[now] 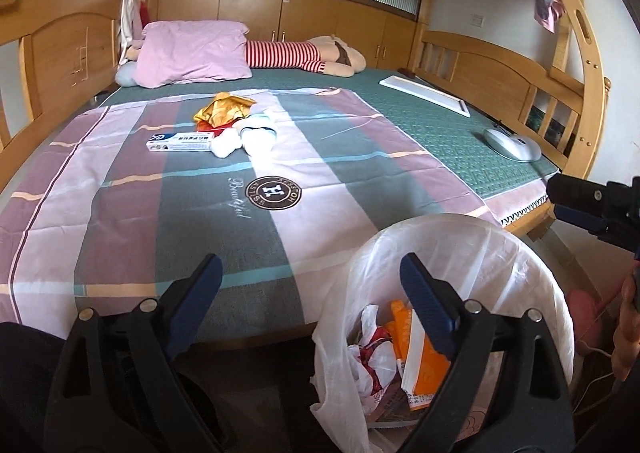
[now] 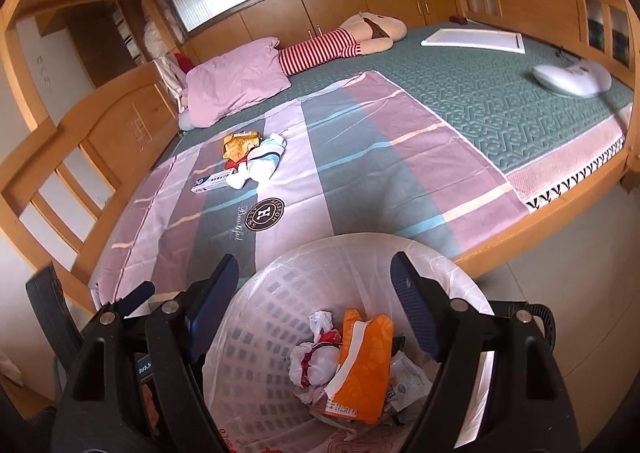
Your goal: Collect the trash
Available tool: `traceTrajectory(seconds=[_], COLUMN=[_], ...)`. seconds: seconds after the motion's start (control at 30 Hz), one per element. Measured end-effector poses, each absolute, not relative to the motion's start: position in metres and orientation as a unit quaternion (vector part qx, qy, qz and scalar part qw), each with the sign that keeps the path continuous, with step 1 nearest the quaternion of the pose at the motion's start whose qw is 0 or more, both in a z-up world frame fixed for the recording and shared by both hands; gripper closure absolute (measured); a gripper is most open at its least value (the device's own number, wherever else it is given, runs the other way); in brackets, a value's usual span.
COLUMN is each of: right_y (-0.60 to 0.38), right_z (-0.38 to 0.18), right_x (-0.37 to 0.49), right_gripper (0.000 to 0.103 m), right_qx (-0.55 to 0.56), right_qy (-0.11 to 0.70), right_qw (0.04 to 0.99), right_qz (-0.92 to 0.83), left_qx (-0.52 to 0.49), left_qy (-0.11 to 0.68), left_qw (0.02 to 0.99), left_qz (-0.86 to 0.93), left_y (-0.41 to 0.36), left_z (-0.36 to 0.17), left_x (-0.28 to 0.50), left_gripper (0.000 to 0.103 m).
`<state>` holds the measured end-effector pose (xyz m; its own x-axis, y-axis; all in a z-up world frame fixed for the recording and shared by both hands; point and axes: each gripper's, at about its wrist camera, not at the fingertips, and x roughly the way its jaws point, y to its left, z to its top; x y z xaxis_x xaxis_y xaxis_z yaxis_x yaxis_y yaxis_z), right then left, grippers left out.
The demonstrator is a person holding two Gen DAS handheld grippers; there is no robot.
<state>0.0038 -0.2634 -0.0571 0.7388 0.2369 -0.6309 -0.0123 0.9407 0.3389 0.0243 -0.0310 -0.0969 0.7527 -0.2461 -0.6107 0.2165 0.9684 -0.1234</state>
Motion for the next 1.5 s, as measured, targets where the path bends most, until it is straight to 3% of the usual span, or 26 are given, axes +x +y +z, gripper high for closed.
traceTrajectory(seconds=[1.5], right_y=[-0.225], right_z=[-0.058], right_x=[0.035], right_gripper=[0.026], right_qx=[0.123], right_qy=[0.368], right_qw=[0.917], right_qz=[0.092], left_qx=[-0.063], left_qy=[0.324], left_qw=[0.943], left_qz=[-0.045], left_y=[0.008], left_z=[-0.105], left_x=[0.041], left_gripper=[0.007])
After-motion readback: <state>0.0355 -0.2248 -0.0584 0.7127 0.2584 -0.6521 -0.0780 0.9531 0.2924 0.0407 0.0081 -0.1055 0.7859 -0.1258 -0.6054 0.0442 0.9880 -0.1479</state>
